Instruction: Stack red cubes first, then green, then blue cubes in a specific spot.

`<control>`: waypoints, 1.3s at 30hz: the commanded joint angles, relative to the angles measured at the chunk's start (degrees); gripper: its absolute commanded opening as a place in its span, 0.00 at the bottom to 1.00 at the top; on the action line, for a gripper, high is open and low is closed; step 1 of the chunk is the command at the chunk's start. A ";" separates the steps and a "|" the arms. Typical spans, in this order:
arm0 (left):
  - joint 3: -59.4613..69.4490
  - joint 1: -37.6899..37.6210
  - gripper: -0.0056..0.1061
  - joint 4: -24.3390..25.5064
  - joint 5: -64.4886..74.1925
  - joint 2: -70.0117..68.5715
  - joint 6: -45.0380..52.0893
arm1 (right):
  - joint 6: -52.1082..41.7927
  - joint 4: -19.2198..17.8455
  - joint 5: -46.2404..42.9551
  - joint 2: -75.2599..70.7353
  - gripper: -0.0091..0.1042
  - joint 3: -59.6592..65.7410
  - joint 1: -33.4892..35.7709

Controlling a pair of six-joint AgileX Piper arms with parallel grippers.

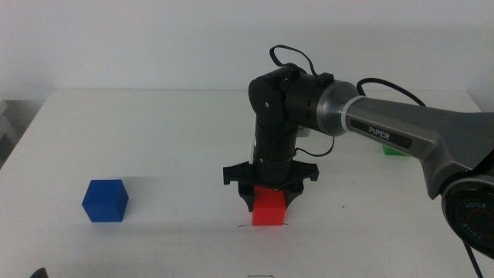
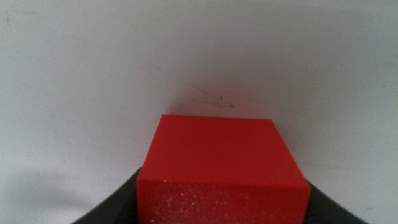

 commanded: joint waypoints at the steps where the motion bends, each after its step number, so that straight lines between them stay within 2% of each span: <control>1: -0.10 -0.25 0.86 -0.84 -4.36 -1.46 -0.11 | -0.51 -0.22 -3.04 -2.15 0.08 -1.21 0.17; 6: -0.10 -0.25 0.86 -0.84 -4.36 -1.46 -0.11 | -0.93 -0.22 -4.36 -2.15 0.14 -1.21 0.17; 11: -0.10 -0.25 0.86 -0.84 -4.36 -1.46 -0.11 | -1.16 -0.27 -5.04 -2.15 0.26 -1.21 0.17; 19: -0.10 -0.25 0.86 -0.84 -4.36 -1.46 -0.11 | -2.21 -0.16 -5.01 -2.15 0.60 -1.21 0.17; 22: -0.10 -0.25 0.86 -0.84 -4.36 -1.46 -0.11 | -2.21 -0.16 -4.99 -2.15 0.71 -1.21 0.17; 26: -0.10 -0.25 0.86 -0.84 -4.36 -1.46 -0.11 | -2.16 -0.26 -4.11 -2.96 0.80 -1.26 0.06; 33: -0.10 -0.25 0.86 -0.84 -4.36 -1.46 -0.11 | -2.50 -2.08 -0.10 -7.51 0.80 -1.26 -1.07; 39: -0.10 -0.25 0.86 -0.84 -4.36 -1.46 -0.11 | -6.40 -3.81 0.96 -15.24 0.80 -1.26 -4.37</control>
